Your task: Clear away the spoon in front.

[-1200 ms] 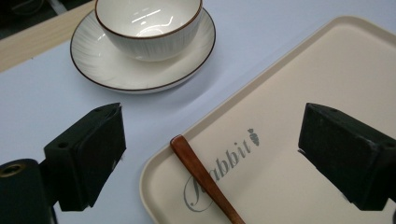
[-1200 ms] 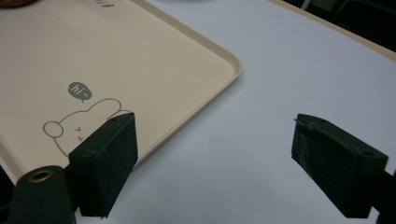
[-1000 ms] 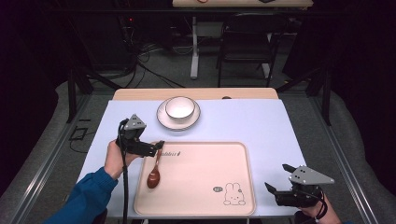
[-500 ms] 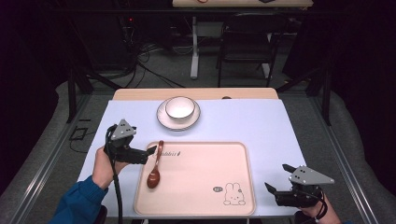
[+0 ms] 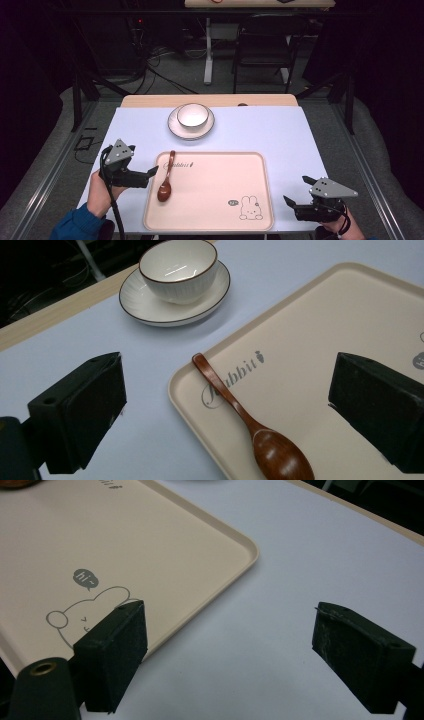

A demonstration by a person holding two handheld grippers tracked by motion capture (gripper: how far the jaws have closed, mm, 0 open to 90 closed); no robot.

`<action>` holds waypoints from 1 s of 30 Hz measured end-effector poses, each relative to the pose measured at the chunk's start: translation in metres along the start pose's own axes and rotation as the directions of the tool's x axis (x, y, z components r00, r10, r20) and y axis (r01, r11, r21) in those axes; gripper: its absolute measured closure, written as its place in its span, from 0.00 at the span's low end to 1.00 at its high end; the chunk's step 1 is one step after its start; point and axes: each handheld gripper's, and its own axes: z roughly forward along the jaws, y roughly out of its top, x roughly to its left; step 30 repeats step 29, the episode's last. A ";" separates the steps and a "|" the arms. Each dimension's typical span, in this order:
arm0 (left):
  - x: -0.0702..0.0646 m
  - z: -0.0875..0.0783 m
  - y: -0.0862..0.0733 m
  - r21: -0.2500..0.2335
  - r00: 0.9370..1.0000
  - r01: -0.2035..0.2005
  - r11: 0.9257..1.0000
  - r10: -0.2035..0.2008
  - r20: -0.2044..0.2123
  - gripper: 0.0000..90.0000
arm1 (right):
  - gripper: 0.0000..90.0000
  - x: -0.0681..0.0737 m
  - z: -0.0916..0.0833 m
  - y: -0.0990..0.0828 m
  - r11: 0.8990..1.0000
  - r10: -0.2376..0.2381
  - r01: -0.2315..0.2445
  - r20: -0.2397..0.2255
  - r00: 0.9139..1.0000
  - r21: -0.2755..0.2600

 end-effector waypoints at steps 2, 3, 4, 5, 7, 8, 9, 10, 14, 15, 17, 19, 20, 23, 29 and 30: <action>-0.001 -0.001 -0.004 0.008 1.000 0.003 1.000 -0.003 -0.003 0.02 | 0.15 0.000 0.000 0.000 1.000 -0.001 0.001 0.000 1.000 -0.001; -0.001 -0.001 -0.006 0.009 1.000 0.005 1.000 -0.005 -0.002 0.02 | 0.15 0.000 0.000 0.000 1.000 -0.001 0.001 0.000 1.000 -0.001; -0.001 -0.002 -0.009 0.012 1.000 0.009 1.000 -0.009 -0.002 0.01 | 0.15 0.000 0.000 0.000 1.000 -0.001 0.001 0.000 1.000 -0.001; -0.001 -0.002 -0.013 0.019 1.000 0.014 1.000 -0.014 -0.010 0.01 | 0.15 0.000 0.000 0.000 1.000 -0.001 0.001 0.000 1.000 -0.001; 0.000 -0.001 -0.015 0.019 1.000 0.015 1.000 -0.015 -0.021 0.00 | 0.15 0.000 0.000 0.000 1.000 -0.001 0.001 0.000 1.000 -0.001; 0.000 -0.001 -0.018 0.023 0.999 0.017 1.000 -0.017 -0.032 0.00 | 0.15 0.000 0.000 0.000 1.000 -0.001 0.001 0.000 1.000 -0.001; 0.001 -0.001 -0.021 0.030 0.999 0.019 0.999 -0.018 -0.036 0.00 | 0.15 0.000 0.000 0.000 1.000 -0.001 0.001 0.000 1.000 -0.001; 0.002 -0.001 -0.024 0.032 0.999 0.032 0.999 -0.031 -0.034 0.00 | 0.15 0.000 0.000 0.000 1.000 -0.001 0.001 0.000 1.000 -0.001; 0.005 -0.001 -0.036 0.038 0.998 0.053 0.998 -0.051 -0.037 0.00 | 0.15 0.000 0.000 0.000 1.000 -0.001 0.001 0.000 1.000 0.000; 0.006 -0.002 -0.037 0.033 0.998 0.057 0.998 -0.056 -0.038 0.00 | 0.15 0.000 0.000 0.000 1.000 -0.002 0.002 -0.001 1.000 0.000; 0.008 -0.002 -0.043 0.024 0.997 0.066 0.998 -0.065 -0.044 0.00 | 0.15 0.000 0.000 0.000 1.000 -0.001 0.001 -0.001 1.000 0.001; 0.010 0.000 -0.048 0.043 0.996 0.074 0.996 -0.072 -0.047 0.00 | 0.15 0.000 0.000 0.000 1.000 0.000 0.000 0.000 1.000 0.002; 0.010 0.000 -0.048 0.043 0.996 0.074 0.996 -0.072 -0.047 0.00 | 0.15 0.000 0.000 0.000 1.000 0.000 0.000 0.000 1.000 0.002; 0.012 0.001 -0.051 0.059 0.996 0.079 0.995 -0.076 -0.053 0.00 | 0.15 0.000 0.000 0.000 1.000 0.000 0.000 0.001 1.000 0.004; 0.013 0.004 -0.053 0.068 0.996 0.082 0.994 -0.079 -0.047 0.00 | 0.15 0.000 0.000 0.000 1.000 -0.002 0.002 0.002 1.000 0.003; 0.013 0.004 -0.053 0.068 0.996 0.082 0.994 -0.079 -0.047 0.00 | 0.15 0.000 0.000 0.000 1.000 -0.002 0.002 0.002 1.000 0.003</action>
